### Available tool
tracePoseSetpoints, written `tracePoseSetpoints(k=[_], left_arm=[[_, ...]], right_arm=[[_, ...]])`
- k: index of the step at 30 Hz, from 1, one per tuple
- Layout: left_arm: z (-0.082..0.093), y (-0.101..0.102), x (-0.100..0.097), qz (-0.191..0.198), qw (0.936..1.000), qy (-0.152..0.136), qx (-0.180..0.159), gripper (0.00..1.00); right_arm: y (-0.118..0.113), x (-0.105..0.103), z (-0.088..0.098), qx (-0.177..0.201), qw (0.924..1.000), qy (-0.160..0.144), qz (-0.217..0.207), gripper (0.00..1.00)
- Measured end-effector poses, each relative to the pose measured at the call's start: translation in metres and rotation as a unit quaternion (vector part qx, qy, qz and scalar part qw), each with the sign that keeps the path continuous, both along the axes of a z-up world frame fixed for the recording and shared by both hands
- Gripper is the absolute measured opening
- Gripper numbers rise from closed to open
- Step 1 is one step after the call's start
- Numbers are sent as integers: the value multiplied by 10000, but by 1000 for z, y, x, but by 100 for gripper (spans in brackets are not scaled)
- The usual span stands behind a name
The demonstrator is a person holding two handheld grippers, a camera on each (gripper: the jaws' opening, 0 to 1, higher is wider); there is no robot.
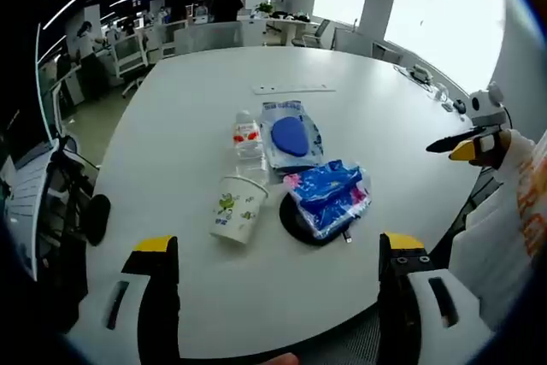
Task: Arrange the tabletop items into an orderly group along one side of the table until the central work area is clear of visible clutter.
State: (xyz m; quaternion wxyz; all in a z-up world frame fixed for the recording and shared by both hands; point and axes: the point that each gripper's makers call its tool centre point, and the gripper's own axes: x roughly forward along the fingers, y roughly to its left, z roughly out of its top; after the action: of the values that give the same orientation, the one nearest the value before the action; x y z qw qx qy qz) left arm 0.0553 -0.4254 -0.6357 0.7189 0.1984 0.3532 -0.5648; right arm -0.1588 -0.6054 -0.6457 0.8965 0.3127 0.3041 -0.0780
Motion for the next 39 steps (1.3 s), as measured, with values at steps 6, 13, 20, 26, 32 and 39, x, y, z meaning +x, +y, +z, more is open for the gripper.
tracePoseSetpoints(k=[6, 13, 20, 26, 32, 39], left_arm=[[0, 1, 1, 48, 10000, -43, -26, 100], [-1, 5, 0, 65, 10000, -54, 11, 99], [-1, 7, 0, 123, 9999, -68, 19, 97], [-1, 6, -1, 127, 9999, -58, 35, 96], [0, 6, 1, 158, 9998, -85, 38, 95], [3, 0, 7, 333, 9993, -143, -84, 92]], right_arm=[[3, 2, 0, 64, 10000, 2, 37, 74], [6, 4, 0, 87, 9999, 1, 92, 73], [9, 4, 0, 122, 9998, 11, 137, 70], [7, 2, -2, 140, 9998, 36, 126, 68], [5, 2, -2, 155, 9998, 20, 93, 67], [2, -1, -1, 189, 9998, 6, 44, 67]])
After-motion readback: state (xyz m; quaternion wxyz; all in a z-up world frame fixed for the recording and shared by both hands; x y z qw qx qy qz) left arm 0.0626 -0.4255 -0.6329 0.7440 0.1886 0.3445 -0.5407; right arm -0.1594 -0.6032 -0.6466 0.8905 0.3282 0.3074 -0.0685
